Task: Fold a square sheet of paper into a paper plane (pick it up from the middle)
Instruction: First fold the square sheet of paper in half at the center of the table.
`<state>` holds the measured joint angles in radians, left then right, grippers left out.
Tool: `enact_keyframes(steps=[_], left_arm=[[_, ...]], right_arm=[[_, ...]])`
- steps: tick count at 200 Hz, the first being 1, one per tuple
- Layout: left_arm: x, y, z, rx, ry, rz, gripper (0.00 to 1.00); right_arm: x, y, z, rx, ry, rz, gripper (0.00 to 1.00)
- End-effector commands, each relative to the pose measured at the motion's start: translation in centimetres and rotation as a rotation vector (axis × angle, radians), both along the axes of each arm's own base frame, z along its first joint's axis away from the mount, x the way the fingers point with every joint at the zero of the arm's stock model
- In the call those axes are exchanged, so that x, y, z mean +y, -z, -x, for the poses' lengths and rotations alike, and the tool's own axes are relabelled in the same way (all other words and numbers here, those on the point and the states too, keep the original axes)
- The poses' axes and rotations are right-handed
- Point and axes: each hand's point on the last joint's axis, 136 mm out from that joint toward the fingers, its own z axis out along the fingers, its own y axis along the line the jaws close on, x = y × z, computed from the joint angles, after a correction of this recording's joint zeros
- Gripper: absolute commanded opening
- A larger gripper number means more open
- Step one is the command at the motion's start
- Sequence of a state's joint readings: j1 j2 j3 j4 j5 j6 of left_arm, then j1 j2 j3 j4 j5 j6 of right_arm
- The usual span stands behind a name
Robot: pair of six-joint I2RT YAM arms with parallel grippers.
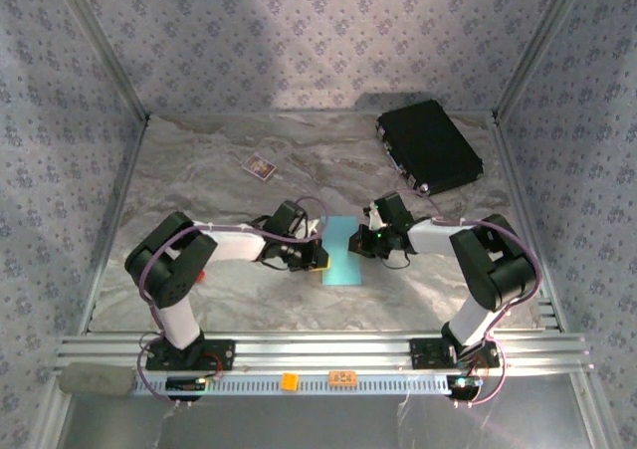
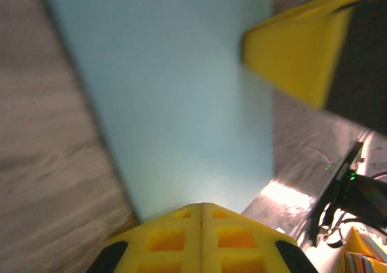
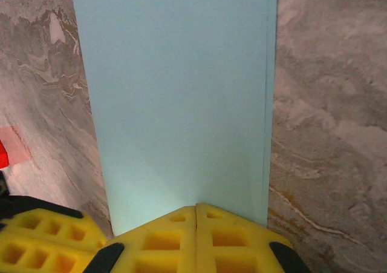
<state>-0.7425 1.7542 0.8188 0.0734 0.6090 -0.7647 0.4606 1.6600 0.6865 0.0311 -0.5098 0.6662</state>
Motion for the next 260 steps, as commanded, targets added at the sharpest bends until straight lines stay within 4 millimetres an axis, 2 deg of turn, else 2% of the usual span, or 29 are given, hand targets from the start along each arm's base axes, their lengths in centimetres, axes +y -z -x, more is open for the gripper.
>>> enact_keyframes(steps=[1,36,101,117,133,157,173,227,260], left_arm=[[-1.3,-2.3,-2.0,-0.027,-0.007,0.061,0.03],[-1.3,-0.4,-2.9,0.013,-0.027,0.048,0.02],[0.8,3.0,-1.3,0.066,-0.041,-0.025,0.02],[0.8,2.6,-1.4,0.058,-0.044,-0.021,0.02],[0.1,1.2,-2.0,0.039,-0.042,0.008,0.02],[-1.0,-1.2,-3.7,-0.005,-0.04,0.041,0.03],[-1.4,-1.9,-4.9,-0.02,-0.049,0.052,0.04],[-1.3,0.2,-7.2,-0.006,-0.066,0.015,0.04],[-0.7,1.9,-7.2,0.013,-0.074,-0.025,0.03]], right_arm=[[-4.4,4.9,3.9,0.17,0.059,0.222,0.0],[-4.4,4.8,3.9,0.168,0.061,0.221,0.0],[-4.5,5.0,3.8,0.171,0.061,0.22,0.0],[-4.5,5.0,3.9,0.173,0.061,0.22,0.0],[-4.4,4.9,3.7,0.171,0.06,0.216,0.0],[-4.4,4.9,3.8,0.17,0.058,0.215,0.0],[-4.4,4.9,3.8,0.169,0.057,0.215,0.0],[-4.4,5.1,3.8,0.173,0.055,0.211,0.0],[-4.4,5.0,3.7,0.17,0.056,0.208,0.0]])
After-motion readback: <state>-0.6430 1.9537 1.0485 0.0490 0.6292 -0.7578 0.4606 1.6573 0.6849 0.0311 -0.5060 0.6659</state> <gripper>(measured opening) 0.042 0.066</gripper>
